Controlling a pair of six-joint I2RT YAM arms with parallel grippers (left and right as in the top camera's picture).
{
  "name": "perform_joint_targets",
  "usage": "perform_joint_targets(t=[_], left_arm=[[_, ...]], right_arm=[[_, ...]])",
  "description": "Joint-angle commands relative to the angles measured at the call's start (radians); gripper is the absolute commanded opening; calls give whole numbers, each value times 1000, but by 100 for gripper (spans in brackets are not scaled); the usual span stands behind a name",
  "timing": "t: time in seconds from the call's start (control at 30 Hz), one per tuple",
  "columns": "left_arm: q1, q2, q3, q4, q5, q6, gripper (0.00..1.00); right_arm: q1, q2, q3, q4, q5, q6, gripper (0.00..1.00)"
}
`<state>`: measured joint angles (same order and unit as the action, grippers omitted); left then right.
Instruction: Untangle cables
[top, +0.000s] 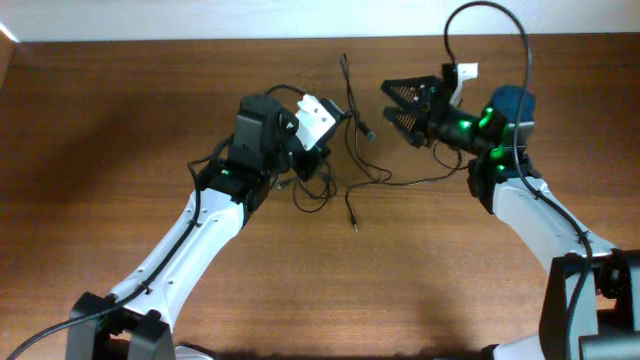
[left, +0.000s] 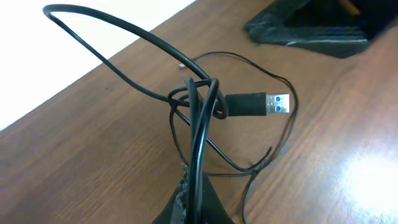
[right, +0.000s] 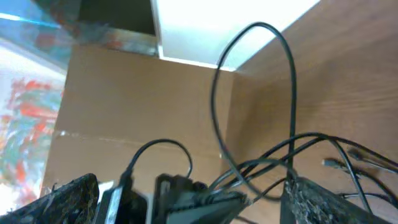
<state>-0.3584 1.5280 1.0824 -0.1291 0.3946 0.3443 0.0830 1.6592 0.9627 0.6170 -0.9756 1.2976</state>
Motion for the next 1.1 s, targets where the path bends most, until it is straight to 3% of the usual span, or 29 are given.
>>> perform_joint_targets(t=[0.0,0.37,1.07], left_arm=[[3,-2,-3,25,-54,-96,0],[3,-2,-3,73,-55,-161,0],[-48,-2,-3,91,-5,-175,0]], right_arm=[[-19,-20,4,16,-95,-16,99],[-17,-20,4,16,-222,-38,99],[-17,-20,4,16,-218,-38,99]])
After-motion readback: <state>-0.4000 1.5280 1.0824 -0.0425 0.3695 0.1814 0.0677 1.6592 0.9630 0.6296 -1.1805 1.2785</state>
